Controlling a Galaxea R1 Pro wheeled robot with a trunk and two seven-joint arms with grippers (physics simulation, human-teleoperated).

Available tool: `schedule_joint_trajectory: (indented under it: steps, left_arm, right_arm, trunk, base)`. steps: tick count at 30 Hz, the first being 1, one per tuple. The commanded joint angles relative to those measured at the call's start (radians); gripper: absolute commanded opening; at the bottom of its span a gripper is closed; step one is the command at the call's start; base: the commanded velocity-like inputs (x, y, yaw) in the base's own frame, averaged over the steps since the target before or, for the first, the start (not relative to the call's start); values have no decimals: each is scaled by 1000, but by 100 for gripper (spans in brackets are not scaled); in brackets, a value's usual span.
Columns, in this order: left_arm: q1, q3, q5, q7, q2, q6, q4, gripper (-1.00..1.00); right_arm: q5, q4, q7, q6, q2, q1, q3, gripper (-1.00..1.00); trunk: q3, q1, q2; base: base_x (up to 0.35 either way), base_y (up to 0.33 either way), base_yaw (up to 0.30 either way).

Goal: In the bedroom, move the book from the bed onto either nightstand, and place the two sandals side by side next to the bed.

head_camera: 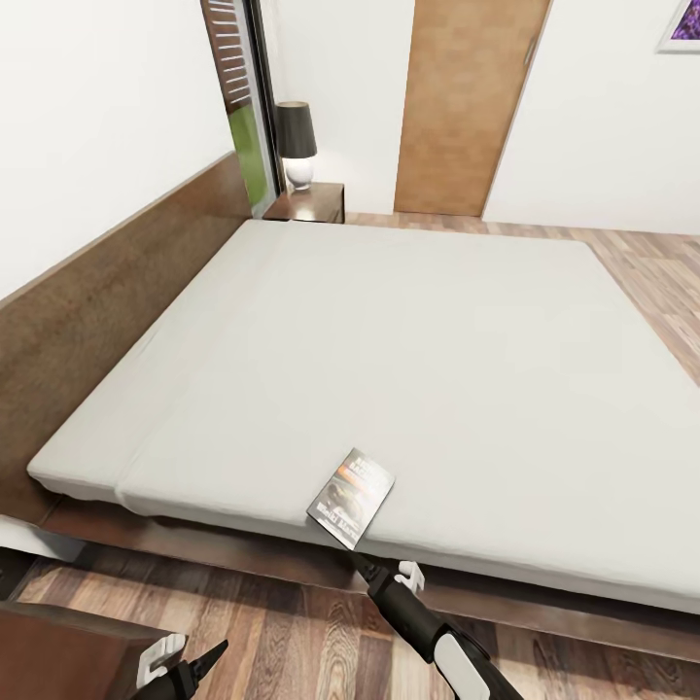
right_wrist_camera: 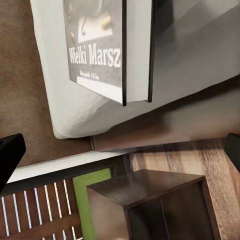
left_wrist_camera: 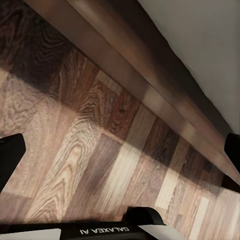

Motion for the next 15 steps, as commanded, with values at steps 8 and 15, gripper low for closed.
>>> schedule_joint_trajectory:
  steps: [8,15]
  left_arm:
    - [0,2,7,-4,0,10,0,100]
    - [0,2,7,-4,0,10,0,100]
  right_arm:
    - [-12,0,1,9,0,0,0,100]
    - [-67,-4,2,10,-1,0,-3,100]
  trunk:
    - [-1,0,0]
    - [-1,0,0]
  base:
    - [0,0,0]
    - [0,0,0]
